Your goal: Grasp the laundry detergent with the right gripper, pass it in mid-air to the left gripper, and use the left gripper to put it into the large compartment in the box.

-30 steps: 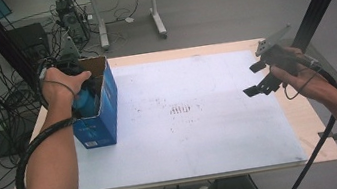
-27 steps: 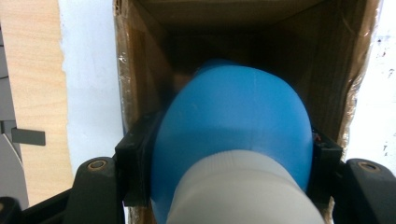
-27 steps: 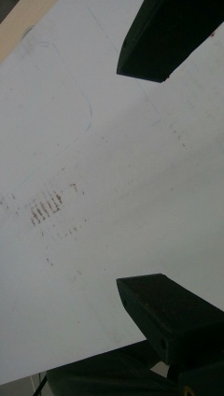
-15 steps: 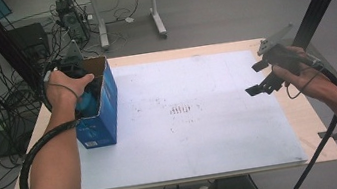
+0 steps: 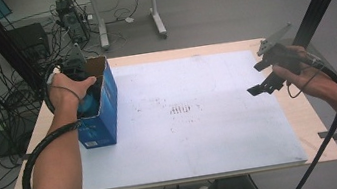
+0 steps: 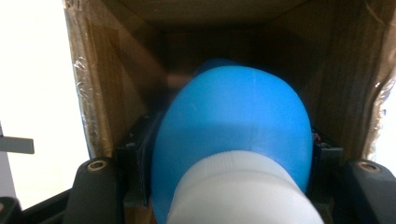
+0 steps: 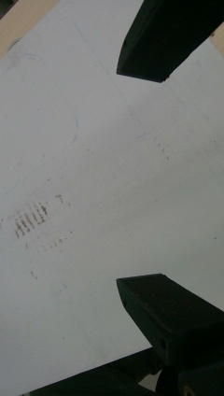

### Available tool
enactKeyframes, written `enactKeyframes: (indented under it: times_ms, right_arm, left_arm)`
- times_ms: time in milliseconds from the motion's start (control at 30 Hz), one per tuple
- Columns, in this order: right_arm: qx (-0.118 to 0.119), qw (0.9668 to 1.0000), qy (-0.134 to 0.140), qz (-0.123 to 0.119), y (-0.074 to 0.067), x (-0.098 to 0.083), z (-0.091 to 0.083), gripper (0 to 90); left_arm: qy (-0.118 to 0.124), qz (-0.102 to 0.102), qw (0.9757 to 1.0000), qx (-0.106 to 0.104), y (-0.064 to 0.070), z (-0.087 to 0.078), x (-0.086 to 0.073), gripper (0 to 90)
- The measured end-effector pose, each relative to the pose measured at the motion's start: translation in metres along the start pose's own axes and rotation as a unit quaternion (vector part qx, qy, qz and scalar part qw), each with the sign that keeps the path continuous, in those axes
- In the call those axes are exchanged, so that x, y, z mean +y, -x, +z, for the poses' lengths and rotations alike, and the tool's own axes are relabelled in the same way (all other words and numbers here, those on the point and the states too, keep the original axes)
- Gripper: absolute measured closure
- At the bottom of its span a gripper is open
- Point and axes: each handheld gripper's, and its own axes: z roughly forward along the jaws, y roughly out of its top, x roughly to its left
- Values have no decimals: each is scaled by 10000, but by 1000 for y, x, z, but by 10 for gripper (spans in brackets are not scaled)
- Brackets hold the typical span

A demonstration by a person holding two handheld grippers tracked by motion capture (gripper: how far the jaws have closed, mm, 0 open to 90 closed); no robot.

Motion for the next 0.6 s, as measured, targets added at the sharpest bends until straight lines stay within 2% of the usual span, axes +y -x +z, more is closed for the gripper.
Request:
enactKeyframes:
  times_ms: [600]
  right_arm:
    - [-85, 9996, -267, -100, -2, 5, -3, 11]
  left_arm:
    - [-34, 73, 10000, 56, 6, 3, 4, 352]
